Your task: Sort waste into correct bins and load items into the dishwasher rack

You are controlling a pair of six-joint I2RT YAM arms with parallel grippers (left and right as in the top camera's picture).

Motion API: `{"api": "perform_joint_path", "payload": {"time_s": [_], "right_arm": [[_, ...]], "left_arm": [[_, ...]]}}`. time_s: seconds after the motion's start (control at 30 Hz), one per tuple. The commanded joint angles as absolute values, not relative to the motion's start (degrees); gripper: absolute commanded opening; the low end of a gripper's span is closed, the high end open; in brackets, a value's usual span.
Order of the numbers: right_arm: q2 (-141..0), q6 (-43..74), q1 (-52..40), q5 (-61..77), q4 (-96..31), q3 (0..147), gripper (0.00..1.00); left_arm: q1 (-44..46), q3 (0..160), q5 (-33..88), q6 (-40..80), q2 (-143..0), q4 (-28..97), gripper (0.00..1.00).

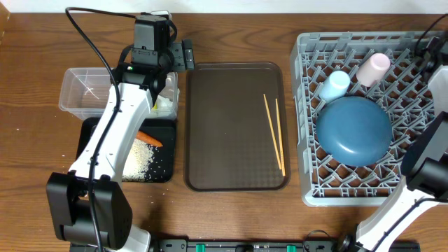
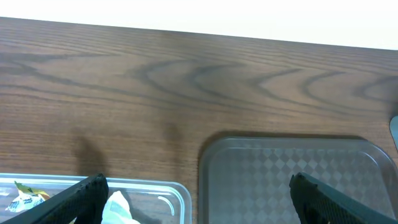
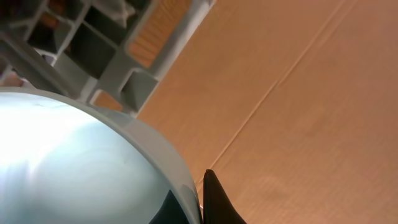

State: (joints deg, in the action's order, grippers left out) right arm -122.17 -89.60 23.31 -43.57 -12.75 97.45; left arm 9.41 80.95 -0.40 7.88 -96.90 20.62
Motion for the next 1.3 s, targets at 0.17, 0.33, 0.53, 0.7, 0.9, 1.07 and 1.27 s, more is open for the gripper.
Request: {"api": "perform_joint_path", "payload": {"time_s": [0.17, 0.33, 0.53, 0.7, 0.9, 1.07, 1.27], "right_arm": [[-122.5, -89.7, 21.0, -46.3, -16.1, 97.5, 0.21], [-122.6, -85.8, 19.6, -46.3, -19.1, 97.5, 0.29], [-122.5, -82.0, 17.3, -46.3, -19.1, 97.5, 0.35], [-122.5, -81.5, 14.7, -46.3, -19.1, 97.5, 0.37], [-122.5, -74.5, 11.9, -46.3, -19.1, 97.5, 0.42], [-122.1, -57.8, 10.7, -45.2, -19.1, 97.5, 0.55], [-117.0, -42.5, 11.2, -34.0, -28.0, 98.6, 0.61]], "left_arm": [[9.3, 80.8, -0.9, 8.4, -97.1, 20.8, 0.94], [9.3, 80.8, -0.9, 8.4, -97.1, 20.8, 0.94], [9.3, 80.8, -0.9, 8.4, -97.1, 20.8, 0.94], [9.3, 80.8, -0.9, 8.4, -97.1, 20.8, 0.94], [9.3, 80.8, -0.9, 8.4, -97.1, 20.8, 0.94], [9.3, 80.8, -0.9, 8.4, -97.1, 20.8, 0.94], [9.3, 80.8, -0.9, 8.4, -97.1, 20.8, 0.94]]}}
